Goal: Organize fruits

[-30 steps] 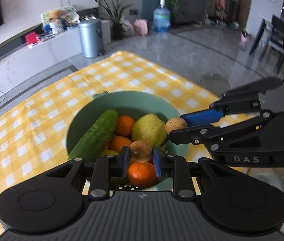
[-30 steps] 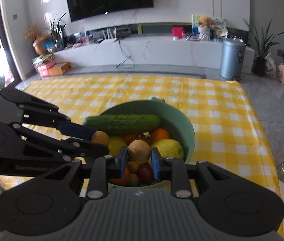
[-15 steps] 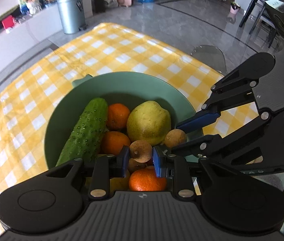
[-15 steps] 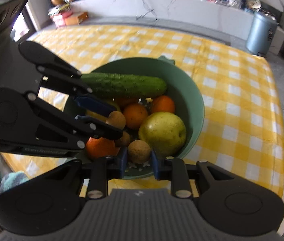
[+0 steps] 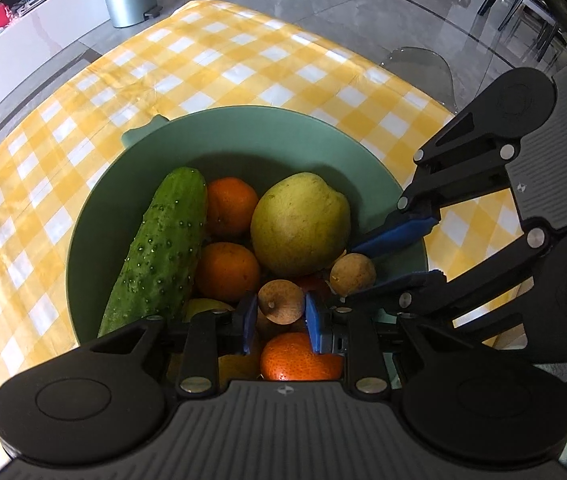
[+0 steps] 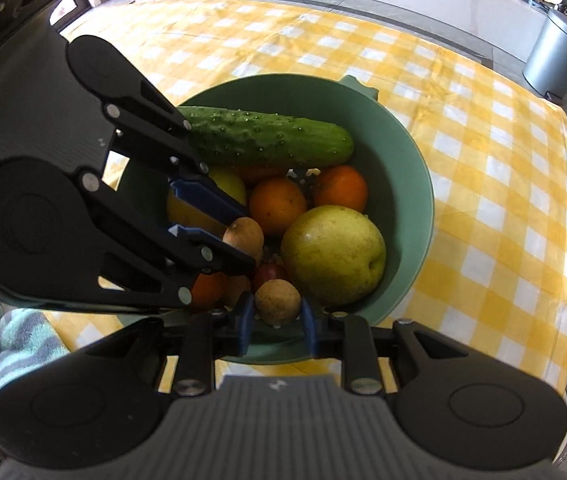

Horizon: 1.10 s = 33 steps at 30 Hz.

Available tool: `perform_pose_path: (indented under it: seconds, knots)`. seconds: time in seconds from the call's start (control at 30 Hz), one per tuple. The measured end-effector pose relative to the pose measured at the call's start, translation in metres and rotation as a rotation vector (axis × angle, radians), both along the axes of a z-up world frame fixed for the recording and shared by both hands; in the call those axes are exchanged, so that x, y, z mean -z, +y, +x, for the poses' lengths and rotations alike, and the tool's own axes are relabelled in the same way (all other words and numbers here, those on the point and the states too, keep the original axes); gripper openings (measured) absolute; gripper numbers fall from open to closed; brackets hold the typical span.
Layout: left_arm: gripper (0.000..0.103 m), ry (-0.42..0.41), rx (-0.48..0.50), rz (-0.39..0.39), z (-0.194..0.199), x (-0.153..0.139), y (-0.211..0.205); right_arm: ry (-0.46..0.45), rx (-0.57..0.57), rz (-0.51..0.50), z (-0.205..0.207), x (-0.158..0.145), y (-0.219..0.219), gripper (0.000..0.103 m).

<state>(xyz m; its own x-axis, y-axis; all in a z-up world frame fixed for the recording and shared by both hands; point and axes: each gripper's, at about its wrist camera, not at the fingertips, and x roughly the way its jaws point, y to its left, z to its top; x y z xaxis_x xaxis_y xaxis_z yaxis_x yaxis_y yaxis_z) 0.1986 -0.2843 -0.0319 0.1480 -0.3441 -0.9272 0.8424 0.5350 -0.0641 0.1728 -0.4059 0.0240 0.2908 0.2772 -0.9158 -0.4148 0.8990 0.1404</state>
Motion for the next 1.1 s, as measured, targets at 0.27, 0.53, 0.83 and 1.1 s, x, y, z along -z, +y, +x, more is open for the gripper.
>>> perform_pose_path:
  seconds: [0.27,0.53,0.83,1.1]
  knots:
    - [0.033,-0.015,-0.001,0.000,-0.001,0.000,0.002,-0.005,0.005,-0.005,0.001,0.002,0.003,0.023]
    - [0.048,-0.028,-0.020,-0.013,-0.005,-0.015,0.010,-0.030,0.030,-0.009,-0.007,-0.014,0.002,0.035]
    - [0.053,-0.135,-0.072,-0.131,-0.038,-0.077,0.053,-0.144,0.138,0.025,-0.038,-0.067,0.004,0.043]
    - [0.062,-0.326,-0.221,-0.178,-0.079,-0.135,0.096,-0.311,0.313,0.061,-0.079,-0.121,0.015,0.070]
